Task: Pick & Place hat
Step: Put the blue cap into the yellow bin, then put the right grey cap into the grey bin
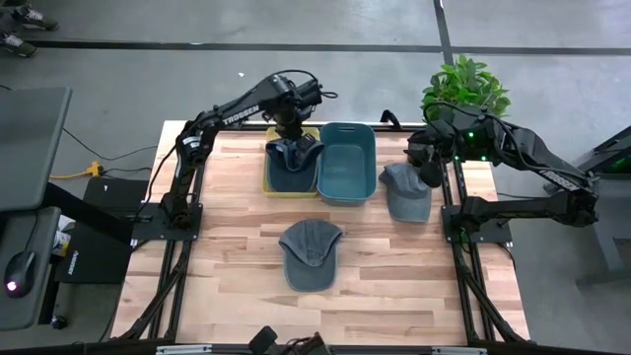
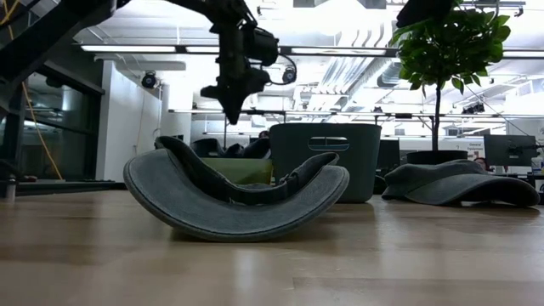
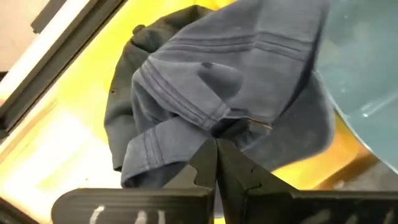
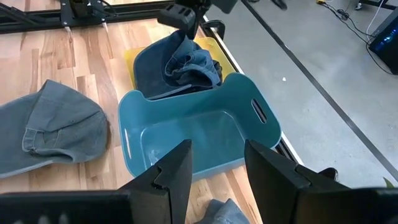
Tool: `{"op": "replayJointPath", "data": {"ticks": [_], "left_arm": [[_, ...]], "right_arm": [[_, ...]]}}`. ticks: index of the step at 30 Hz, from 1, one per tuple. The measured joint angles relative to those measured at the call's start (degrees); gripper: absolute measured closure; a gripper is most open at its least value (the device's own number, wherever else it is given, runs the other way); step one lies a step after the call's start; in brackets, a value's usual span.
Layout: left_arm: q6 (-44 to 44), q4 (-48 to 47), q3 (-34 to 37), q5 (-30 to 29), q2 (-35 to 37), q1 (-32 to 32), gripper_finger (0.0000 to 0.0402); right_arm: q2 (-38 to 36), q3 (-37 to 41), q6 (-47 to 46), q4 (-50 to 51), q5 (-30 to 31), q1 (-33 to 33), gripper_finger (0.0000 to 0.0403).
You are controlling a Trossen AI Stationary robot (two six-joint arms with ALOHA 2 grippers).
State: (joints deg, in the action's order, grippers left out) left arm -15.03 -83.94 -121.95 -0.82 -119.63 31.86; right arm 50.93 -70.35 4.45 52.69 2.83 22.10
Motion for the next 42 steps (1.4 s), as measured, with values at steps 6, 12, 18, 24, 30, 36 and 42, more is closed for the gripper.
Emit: {"op": "replayJointPath", "data": {"ticks": [6,12,18,24,30,36,42], "left_arm": [[1.97,-1.75,-2.67,0.26,0.02,-2.06,0.0401],[2.34,-4.33,-2.67,-0.22,-0.04,-3.90,0.0401],[0.71,-5.60,-2.67,-3.01,-0.04,-6.21,0.0401],[-3.25,-4.79,-2.69,-3.49,1.40,-9.80,0.0401],[-8.68,-4.61,-2.69,-5.58,2.42,-15.26,0.0401],[-13.67,-5.92,-2.62,-7.06,2.17,-21.08,0.0401],[-15.25,-5.58,-2.62,-8.46,2.19,-26.49,0.0401]], "right_arm": [[-0.88,0.02,0.29,2.59,-2.12,0.01,0.0261],[-2.36,0.02,0.31,6.77,-9.75,-0.01,0.0261],[-4.09,0.02,-0.54,11.23,-16.42,-3.41,0.0261],[-5.82,0.02,-4.96,15.21,-16.42,-11.34,0.0261],[-6.53,0.02,-9.56,15.76,-14.60,-19.47,0.0261],[-6.52,3.61,-14.31,13.02,-14.70,-28.71,0.0261],[-7.70,15.52,-23.98,7.95,-12.50,-38.32,0.0261]]}}
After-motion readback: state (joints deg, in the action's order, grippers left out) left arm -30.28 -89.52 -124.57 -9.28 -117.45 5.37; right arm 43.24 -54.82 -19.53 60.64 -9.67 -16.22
